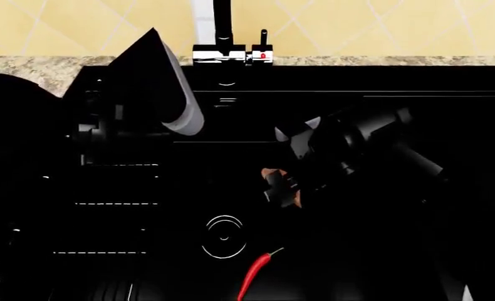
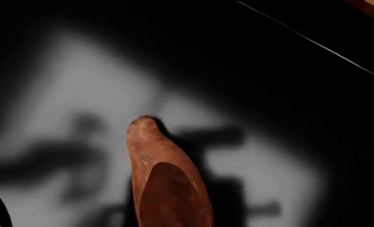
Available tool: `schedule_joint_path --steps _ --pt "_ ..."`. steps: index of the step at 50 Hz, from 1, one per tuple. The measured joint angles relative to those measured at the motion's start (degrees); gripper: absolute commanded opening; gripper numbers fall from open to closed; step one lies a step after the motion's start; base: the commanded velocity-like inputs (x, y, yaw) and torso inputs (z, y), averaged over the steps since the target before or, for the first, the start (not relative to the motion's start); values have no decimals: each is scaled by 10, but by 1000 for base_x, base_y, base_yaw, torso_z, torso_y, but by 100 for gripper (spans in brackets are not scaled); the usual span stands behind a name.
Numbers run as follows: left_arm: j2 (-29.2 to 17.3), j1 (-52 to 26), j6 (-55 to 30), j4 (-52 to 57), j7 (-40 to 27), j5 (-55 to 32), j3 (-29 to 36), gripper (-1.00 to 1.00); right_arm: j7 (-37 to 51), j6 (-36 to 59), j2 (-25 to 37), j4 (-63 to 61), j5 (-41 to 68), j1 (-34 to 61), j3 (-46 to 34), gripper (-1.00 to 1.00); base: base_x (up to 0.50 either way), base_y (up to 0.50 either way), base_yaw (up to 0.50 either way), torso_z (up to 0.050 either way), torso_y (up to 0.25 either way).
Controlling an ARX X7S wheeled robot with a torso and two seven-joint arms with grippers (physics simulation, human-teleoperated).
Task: Pick up the fruits and vegetables and place them in the sink. Turn on the sink faucet to wash them. Then turn the sink off and put them in the tray.
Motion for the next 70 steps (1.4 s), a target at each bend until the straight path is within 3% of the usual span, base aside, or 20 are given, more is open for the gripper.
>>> schedule_joint_path --steps 12,35,62,66,70 --pt "-3 -2 -5 15 -6 -13 0 100 52 0 34 -72 17 4 25 -100 1 0 1 -1 -3" --pt "-2 -31 -7 21 -30 -32 16 100 115 -13 200 -375 71 107 112 -100 0 0 0 0 0" --pt "-6 -39 0 12 -48 -43 45 100 195 -67 346 -524 142 170 216 -100 0 0 0 0 0" --pt "0 -39 -13 18 -77 -72 52 100 196 -80 360 -531 139 174 228 -100 0 0 0 0 0" --pt "6 -47 -22 13 -151 -148 65 100 193 -92 372 -535 134 177 238 -100 0 0 0 0 0"
